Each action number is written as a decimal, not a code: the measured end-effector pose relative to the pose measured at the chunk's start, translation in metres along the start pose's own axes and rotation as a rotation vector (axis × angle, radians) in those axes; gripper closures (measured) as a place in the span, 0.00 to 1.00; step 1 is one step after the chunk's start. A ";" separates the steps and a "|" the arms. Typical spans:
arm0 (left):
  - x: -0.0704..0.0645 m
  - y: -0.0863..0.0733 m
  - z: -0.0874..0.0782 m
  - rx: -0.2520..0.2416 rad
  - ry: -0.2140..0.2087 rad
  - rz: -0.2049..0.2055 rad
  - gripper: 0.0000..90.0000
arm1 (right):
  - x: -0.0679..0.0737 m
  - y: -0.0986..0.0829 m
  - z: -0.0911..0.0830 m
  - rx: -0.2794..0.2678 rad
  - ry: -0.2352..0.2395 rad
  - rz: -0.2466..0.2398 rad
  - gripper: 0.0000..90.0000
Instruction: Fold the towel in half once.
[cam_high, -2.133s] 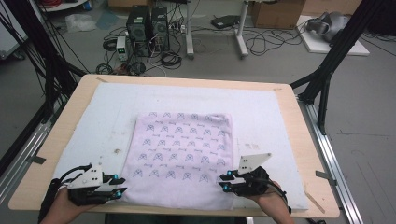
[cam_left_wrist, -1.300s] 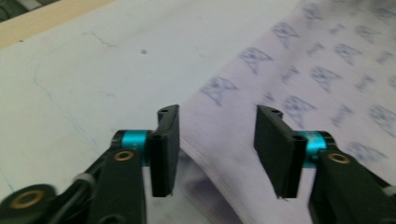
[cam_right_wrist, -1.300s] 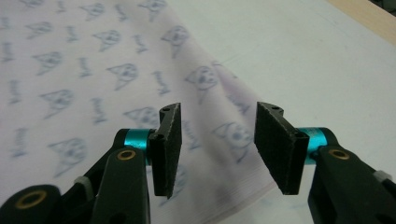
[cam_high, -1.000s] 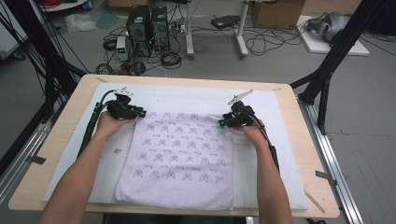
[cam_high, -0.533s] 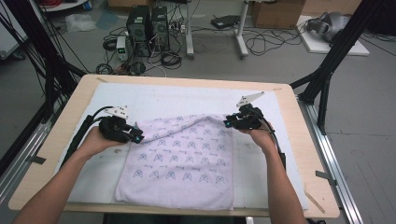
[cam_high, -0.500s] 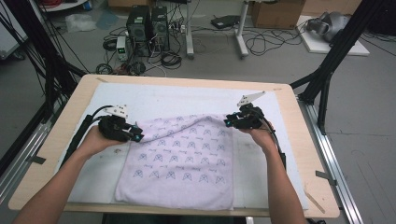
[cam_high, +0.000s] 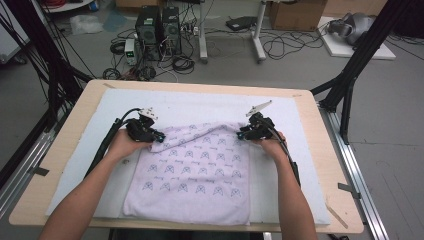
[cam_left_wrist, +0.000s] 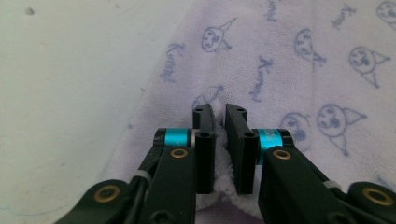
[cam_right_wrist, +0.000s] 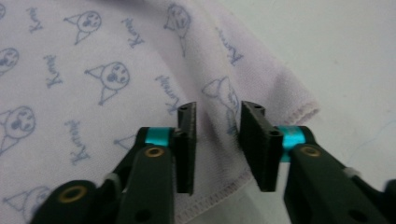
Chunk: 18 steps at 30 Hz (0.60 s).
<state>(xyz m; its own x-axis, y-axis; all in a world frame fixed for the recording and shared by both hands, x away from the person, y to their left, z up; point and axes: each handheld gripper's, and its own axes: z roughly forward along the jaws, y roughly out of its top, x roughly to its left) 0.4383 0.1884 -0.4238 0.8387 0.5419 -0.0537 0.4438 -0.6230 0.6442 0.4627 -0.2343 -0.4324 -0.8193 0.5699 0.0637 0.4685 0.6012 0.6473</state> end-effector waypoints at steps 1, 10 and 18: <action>0.003 0.001 -0.001 0.005 0.015 0.004 0.93 | 0.000 0.001 -0.001 0.007 0.006 0.005 0.91; 0.032 0.018 -0.027 -0.148 0.385 -0.116 0.73 | -0.009 0.001 -0.019 -0.078 -0.105 0.073 0.82; 0.030 -0.004 -0.020 -0.141 0.286 -0.132 0.67 | -0.010 -0.003 -0.017 -0.067 -0.066 0.100 0.75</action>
<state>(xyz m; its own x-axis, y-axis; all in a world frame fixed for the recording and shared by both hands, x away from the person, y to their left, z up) 0.4560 0.2183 -0.4125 0.6457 0.7612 0.0596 0.4778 -0.4637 0.7461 0.4644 -0.2511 -0.4220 -0.7448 0.6623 0.0819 0.5219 0.5017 0.6898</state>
